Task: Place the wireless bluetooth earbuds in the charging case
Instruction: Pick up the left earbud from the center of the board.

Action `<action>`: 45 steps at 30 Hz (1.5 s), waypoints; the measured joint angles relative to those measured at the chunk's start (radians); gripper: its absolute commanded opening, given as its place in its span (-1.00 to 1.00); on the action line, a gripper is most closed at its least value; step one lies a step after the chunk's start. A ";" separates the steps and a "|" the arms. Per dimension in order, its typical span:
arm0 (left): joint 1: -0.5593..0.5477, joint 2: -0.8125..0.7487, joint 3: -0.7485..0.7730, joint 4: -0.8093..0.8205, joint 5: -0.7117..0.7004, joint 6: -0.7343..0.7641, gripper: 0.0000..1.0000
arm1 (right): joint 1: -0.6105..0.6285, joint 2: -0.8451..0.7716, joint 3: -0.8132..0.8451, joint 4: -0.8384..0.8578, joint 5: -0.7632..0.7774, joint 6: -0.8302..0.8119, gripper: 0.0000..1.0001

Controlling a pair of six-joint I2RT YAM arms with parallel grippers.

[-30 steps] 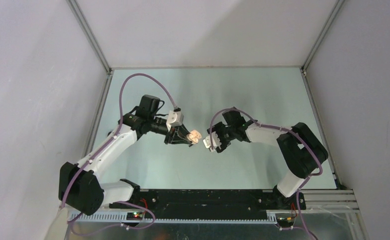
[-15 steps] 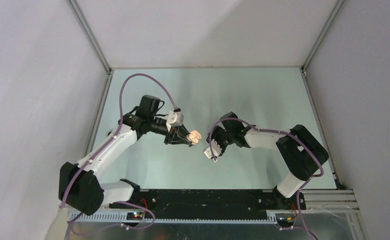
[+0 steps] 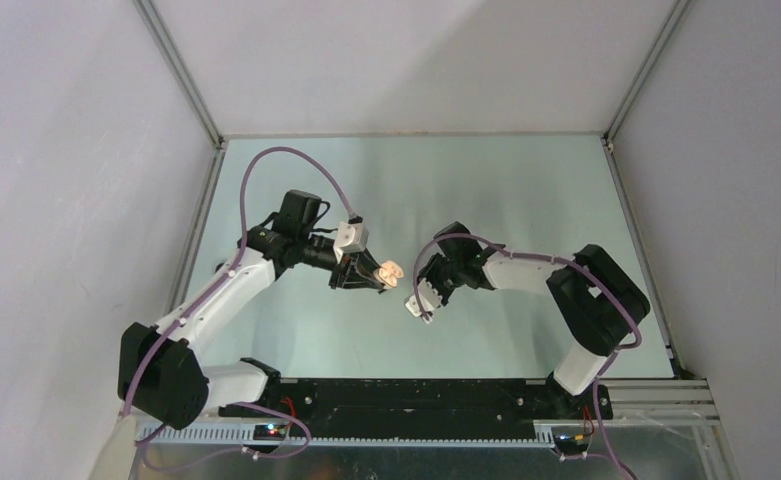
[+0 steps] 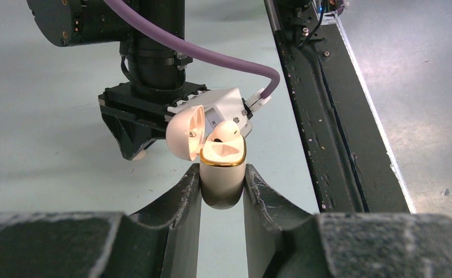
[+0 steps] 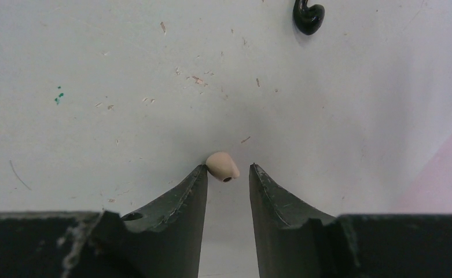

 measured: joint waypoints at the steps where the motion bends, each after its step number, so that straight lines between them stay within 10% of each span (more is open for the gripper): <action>1: 0.000 0.000 0.000 0.000 0.000 0.000 -1.00 | 0.002 0.004 0.007 -0.008 0.004 0.000 -0.25; 34: 0.000 0.006 0.000 0.000 0.000 0.000 -1.00 | 0.097 0.081 0.161 -0.204 0.190 0.019 -0.78; 45: 0.000 0.006 0.000 0.050 -0.001 -0.038 -1.00 | 0.059 0.027 0.159 -0.292 0.035 0.263 -0.83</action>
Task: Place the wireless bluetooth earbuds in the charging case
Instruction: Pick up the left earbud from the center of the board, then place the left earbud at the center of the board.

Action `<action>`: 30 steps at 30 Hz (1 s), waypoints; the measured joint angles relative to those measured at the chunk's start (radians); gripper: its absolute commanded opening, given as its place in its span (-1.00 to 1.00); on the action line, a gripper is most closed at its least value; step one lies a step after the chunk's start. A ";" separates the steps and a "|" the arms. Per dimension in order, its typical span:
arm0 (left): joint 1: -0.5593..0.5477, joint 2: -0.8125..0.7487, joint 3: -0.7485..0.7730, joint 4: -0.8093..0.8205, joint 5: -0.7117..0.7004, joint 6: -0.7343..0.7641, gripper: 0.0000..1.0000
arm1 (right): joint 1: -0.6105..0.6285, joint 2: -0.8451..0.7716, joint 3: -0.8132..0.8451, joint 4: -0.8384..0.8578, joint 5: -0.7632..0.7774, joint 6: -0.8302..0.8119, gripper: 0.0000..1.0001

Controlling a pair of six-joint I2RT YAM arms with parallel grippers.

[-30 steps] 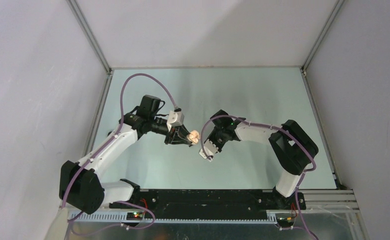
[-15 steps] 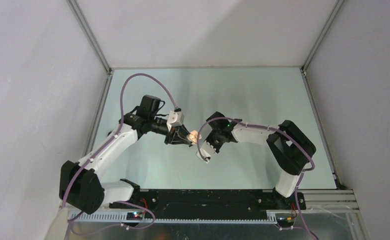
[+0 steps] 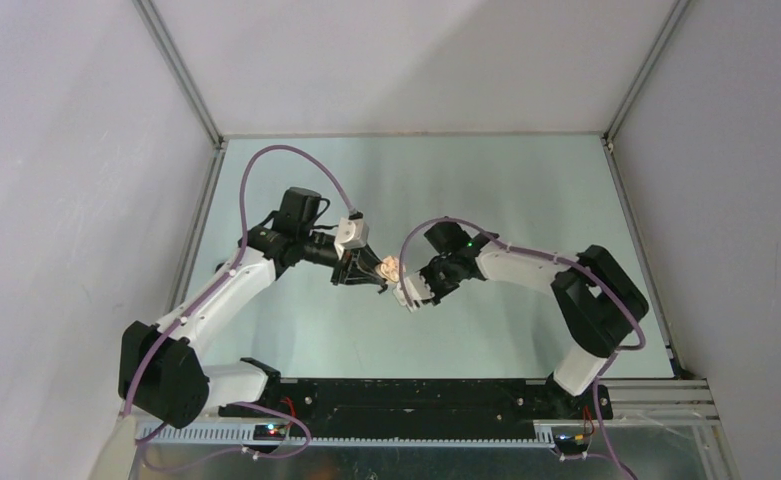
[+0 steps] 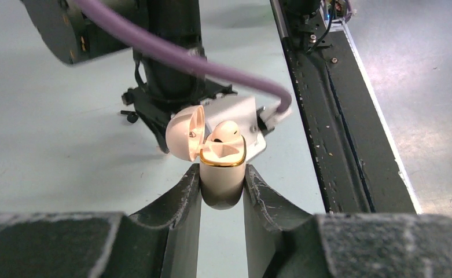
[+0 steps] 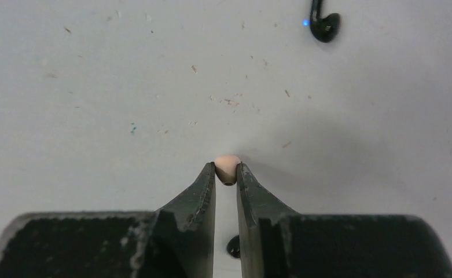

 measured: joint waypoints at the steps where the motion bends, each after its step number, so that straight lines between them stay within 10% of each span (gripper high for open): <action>1: 0.000 0.000 0.000 0.012 -0.001 -0.009 -1.00 | -0.016 -0.021 -0.002 -0.017 -0.030 0.043 -0.83; 16: 0.000 -0.011 -0.026 0.229 -0.038 -0.203 -1.00 | -0.321 -0.300 -0.007 0.018 -0.410 0.713 -0.82; 30: -0.001 0.105 -0.030 0.342 -0.085 -0.367 -1.00 | -0.325 -0.439 -0.007 0.118 -0.535 0.987 -0.80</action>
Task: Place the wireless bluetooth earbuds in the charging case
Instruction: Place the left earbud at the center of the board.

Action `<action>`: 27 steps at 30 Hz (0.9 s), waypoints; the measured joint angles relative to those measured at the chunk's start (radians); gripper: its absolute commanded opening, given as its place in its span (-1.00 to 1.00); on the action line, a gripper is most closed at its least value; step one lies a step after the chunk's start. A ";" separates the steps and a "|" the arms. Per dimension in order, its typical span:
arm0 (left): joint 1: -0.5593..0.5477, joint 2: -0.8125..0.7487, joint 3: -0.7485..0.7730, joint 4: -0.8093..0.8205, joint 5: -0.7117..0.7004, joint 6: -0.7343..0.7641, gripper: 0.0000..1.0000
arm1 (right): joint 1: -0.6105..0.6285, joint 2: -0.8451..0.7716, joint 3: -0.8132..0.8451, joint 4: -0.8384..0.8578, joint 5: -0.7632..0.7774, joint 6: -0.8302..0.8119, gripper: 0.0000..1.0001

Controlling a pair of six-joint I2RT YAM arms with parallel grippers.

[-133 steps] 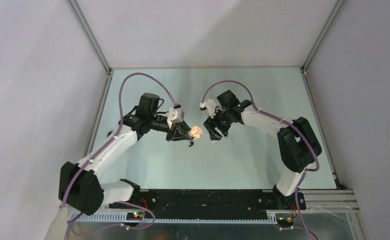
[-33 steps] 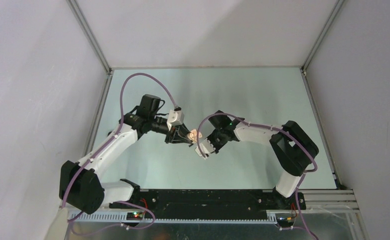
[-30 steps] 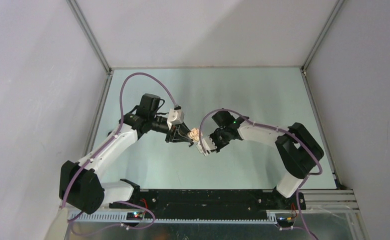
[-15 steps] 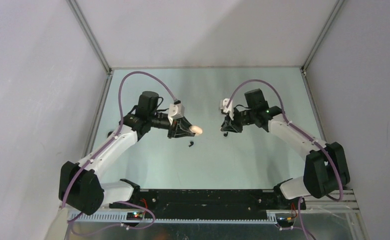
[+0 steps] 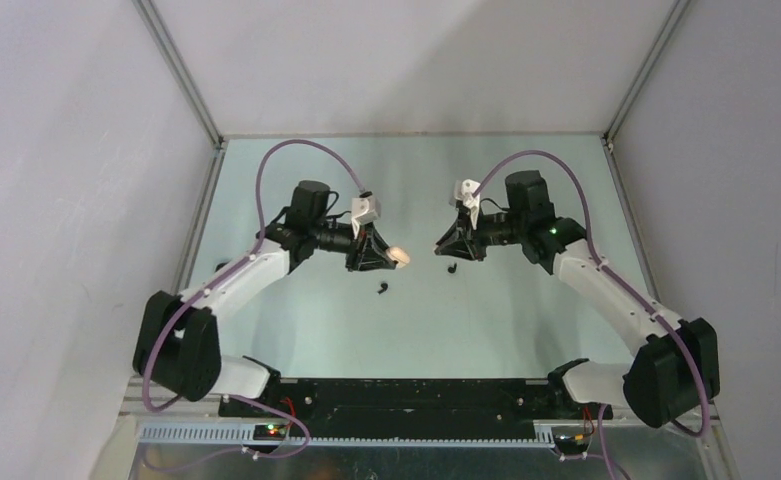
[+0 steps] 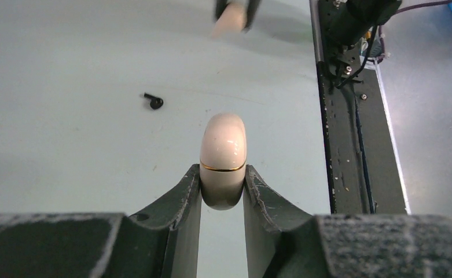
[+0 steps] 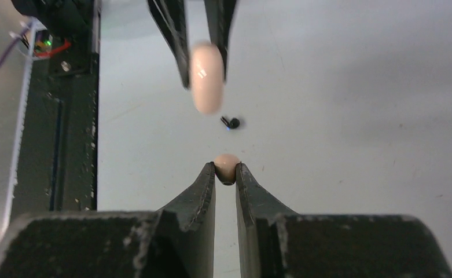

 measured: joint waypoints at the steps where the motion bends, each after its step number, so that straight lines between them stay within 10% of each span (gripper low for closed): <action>1: -0.001 0.024 0.000 0.008 -0.012 -0.021 -1.00 | 0.000 -0.013 0.000 0.016 -0.010 0.029 -0.80; 18: -0.008 0.076 -0.003 0.094 -0.141 -0.152 -1.00 | -0.030 0.224 0.010 0.170 -0.039 0.440 -0.82; 27: -0.035 0.134 0.034 0.045 -0.198 -0.157 -1.00 | 0.186 0.145 0.043 0.092 0.333 0.274 -0.91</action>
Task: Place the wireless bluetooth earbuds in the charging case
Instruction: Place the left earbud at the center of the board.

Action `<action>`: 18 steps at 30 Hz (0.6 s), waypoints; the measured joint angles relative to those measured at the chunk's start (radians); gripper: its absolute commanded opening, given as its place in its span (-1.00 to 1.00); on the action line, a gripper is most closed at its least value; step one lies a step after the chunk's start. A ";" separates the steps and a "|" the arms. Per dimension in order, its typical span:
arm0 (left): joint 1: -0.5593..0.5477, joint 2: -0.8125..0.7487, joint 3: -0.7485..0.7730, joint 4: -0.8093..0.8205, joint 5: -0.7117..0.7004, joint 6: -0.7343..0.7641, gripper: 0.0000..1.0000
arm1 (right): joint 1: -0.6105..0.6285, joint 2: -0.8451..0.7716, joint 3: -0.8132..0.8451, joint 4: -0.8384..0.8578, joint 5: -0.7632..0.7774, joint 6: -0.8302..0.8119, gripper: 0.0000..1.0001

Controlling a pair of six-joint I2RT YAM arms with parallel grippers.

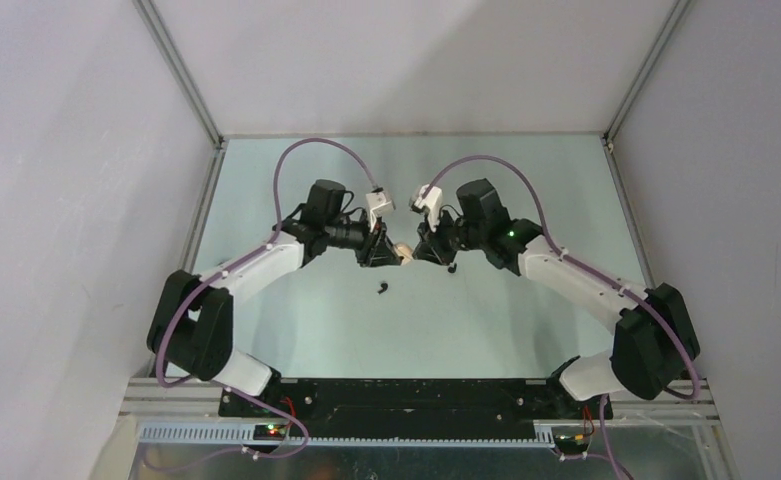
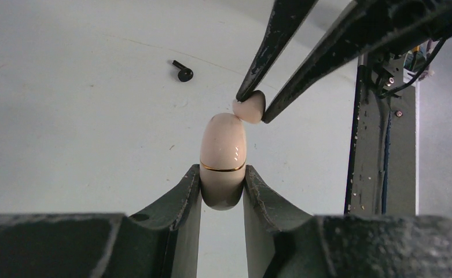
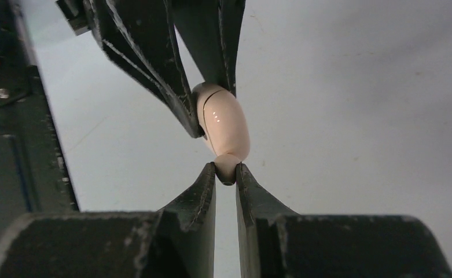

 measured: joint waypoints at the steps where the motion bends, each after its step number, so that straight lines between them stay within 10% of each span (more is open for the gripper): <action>1: -0.007 0.004 0.005 -0.010 -0.006 0.000 -1.00 | 0.021 -0.008 0.001 -0.003 0.053 -0.019 -0.91; 7: -0.021 0.019 0.027 -0.041 -0.028 0.000 -1.00 | 0.105 -0.039 0.001 -0.019 0.209 -0.094 -0.89; 18: -0.023 0.018 0.029 -0.072 0.004 0.044 -1.00 | 0.113 -0.055 0.002 -0.065 0.043 -0.114 -0.89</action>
